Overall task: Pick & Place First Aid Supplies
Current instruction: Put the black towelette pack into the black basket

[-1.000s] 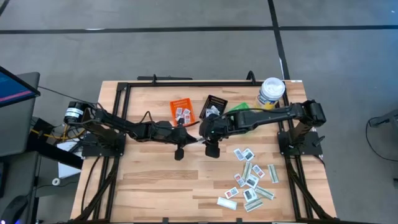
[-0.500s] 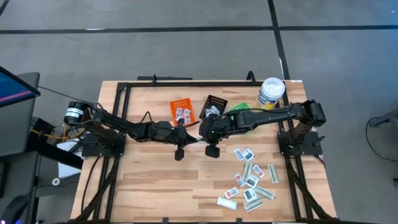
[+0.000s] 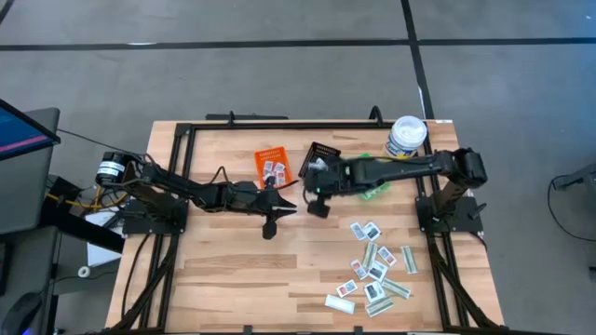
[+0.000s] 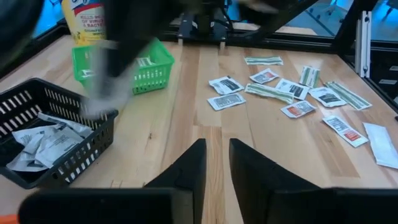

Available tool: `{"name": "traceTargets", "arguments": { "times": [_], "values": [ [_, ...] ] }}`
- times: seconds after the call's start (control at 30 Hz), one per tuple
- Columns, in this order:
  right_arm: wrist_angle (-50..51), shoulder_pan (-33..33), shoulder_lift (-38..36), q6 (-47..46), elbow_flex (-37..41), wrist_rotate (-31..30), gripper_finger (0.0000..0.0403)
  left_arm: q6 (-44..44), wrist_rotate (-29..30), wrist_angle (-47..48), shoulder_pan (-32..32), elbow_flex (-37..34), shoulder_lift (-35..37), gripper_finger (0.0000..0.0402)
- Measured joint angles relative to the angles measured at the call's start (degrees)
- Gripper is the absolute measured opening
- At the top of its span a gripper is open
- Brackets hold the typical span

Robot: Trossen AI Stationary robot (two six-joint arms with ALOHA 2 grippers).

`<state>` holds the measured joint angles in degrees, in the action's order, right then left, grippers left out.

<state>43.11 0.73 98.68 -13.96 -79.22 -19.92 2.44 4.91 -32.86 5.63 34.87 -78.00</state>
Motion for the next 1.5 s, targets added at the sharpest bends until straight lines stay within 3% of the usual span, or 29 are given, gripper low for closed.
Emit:
{"name": "traceTargets", "arguments": {
  "times": [0.13, 0.4, 0.63, 0.77, 0.93, 1.13, 1.27, 1.5],
  "values": [
    [2.09, -6.07, -0.01, 2.4, 0.0, 2.3, 0.0003, 1.04, 0.0, 0.12, 0.0, 0.0, 0.0, 0.0069],
    [1.27, -18.37, 0.84, 9.8, 0.0, 23.07, 0.0007, 2.34, 0.0, 0.31, -0.02, 0.0, 0.0, 0.0066],
    [-0.22, -22.09, 5.94, 14.36, 0.2, 26.21, 0.0033, 2.36, 0.0, 0.69, -0.02, 0.03, 0.0, 0.0067],
    [-0.36, -22.47, 9.55, 14.56, -0.04, 26.95, 0.0052, 2.36, 0.0, 0.97, -0.03, 0.04, 0.0, 0.0067],
    [3.24, -22.89, 10.04, 14.5, -2.6, 23.7, 0.0071, 2.36, -0.02, 1.11, -0.02, 0.04, 0.0, 0.0067],
    [14.1, -21.63, 8.72, 7.92, -8.63, 23.11, 0.0075, 2.36, -0.01, 1.05, -0.1, 0.04, 0.0, 0.0067],
    [21.25, -17.74, 6.99, 7.95, -11.72, 23.02, 0.0074, 2.36, 0.0, 1.08, -0.1, 0.04, 0.0, 0.0067],
    [23.1, -5.62, -1.0, 9.64, -11.46, 22.89, 0.0073, 2.36, -0.01, 1.51, 0.0, 0.04, 0.0, 0.0067]
  ]
}}
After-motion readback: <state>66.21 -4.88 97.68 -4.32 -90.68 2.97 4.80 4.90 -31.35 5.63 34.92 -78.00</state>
